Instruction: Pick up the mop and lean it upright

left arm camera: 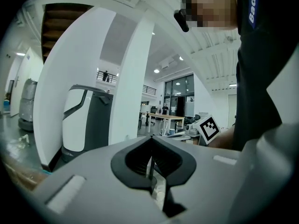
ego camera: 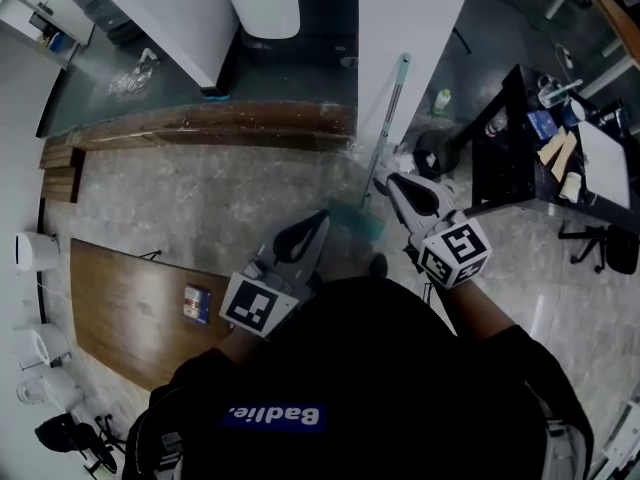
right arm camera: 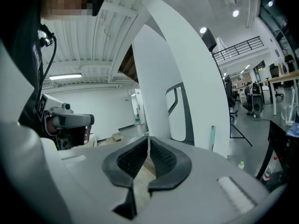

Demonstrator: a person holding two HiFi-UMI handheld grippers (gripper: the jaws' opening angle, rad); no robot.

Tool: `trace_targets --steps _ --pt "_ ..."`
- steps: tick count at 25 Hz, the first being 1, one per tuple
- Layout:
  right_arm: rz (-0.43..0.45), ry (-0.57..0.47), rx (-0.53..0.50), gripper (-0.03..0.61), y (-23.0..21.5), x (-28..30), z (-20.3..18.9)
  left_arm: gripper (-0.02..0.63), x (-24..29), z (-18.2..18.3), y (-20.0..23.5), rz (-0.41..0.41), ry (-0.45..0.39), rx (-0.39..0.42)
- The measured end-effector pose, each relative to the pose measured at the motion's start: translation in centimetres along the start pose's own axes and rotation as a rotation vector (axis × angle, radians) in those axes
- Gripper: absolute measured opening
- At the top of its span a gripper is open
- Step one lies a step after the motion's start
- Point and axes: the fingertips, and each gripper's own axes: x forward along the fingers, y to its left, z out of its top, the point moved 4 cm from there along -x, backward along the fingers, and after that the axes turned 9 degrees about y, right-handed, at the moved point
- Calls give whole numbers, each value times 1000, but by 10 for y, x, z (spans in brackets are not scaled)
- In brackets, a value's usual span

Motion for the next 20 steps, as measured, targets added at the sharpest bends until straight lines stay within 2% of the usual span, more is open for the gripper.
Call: trace_targets --steps 12,20 --pt "26 37 17 48 -24 18 -4 20 -5 -7 6 73 21 -21" --pt "20 64 27 71 -34 32 -5 20 -3 -9 10 76 29 -27"
